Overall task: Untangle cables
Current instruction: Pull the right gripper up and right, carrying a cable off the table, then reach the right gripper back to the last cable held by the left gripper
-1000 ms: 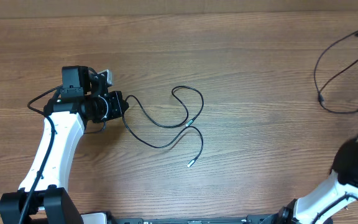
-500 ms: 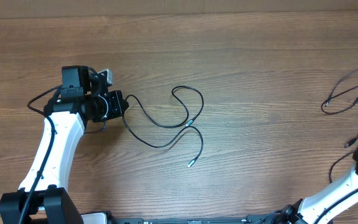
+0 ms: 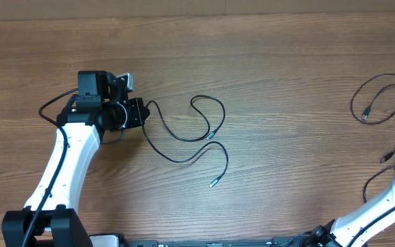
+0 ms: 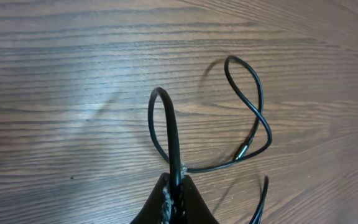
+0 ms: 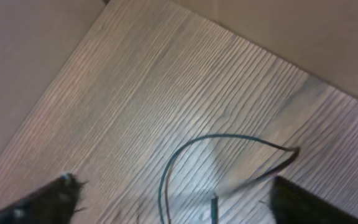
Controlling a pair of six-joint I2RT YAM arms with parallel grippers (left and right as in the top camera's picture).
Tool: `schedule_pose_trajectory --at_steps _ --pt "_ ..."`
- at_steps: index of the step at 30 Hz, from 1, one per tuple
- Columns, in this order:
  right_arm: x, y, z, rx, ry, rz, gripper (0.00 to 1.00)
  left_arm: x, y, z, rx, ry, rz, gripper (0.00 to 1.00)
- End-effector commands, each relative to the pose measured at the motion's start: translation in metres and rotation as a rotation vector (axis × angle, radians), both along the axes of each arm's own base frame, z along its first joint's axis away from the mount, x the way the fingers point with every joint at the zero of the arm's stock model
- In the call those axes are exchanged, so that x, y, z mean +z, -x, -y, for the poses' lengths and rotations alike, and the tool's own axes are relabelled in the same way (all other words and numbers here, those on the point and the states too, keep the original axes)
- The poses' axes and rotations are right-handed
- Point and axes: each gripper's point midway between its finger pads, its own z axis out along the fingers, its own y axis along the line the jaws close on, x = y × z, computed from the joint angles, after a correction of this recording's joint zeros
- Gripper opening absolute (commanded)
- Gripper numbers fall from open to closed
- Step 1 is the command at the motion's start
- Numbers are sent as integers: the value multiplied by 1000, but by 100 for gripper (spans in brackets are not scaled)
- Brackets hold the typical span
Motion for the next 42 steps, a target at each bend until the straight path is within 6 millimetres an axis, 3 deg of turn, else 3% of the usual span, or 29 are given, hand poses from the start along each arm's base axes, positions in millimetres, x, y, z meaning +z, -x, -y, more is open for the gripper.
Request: schedule_pose_trajectory --at_steps 1,9,15,21,30,31,32,36,42 --pt "-7 -7 -8 30 -46 12 100 5 -3 4 -14 10 11 4" --pt "-4 -22 -55 184 -249 115 100 1 5 5 -15 11 -27 4" --pt "-2 -22 -88 305 -360 141 100 -4 15 5 -16 12 -78 4" --pt "-7 -18 -123 426 -393 83 100 9 23 29 -165 123 -30 4" --pt "7 -41 -252 836 -398 42 100 23 24 54 -279 177 44 4" --pt "6 -41 -269 892 -393 30 100 25 25 59 -307 181 60 4" --pt "6 -42 -304 1021 -380 18 100 29 27 68 -362 175 96 4" --pt "5 -40 -373 1252 -341 -6 100 38 35 86 -500 127 195 4" --pt "4 -28 -449 1439 -341 -46 100 34 20 78 -488 -26 267 7"
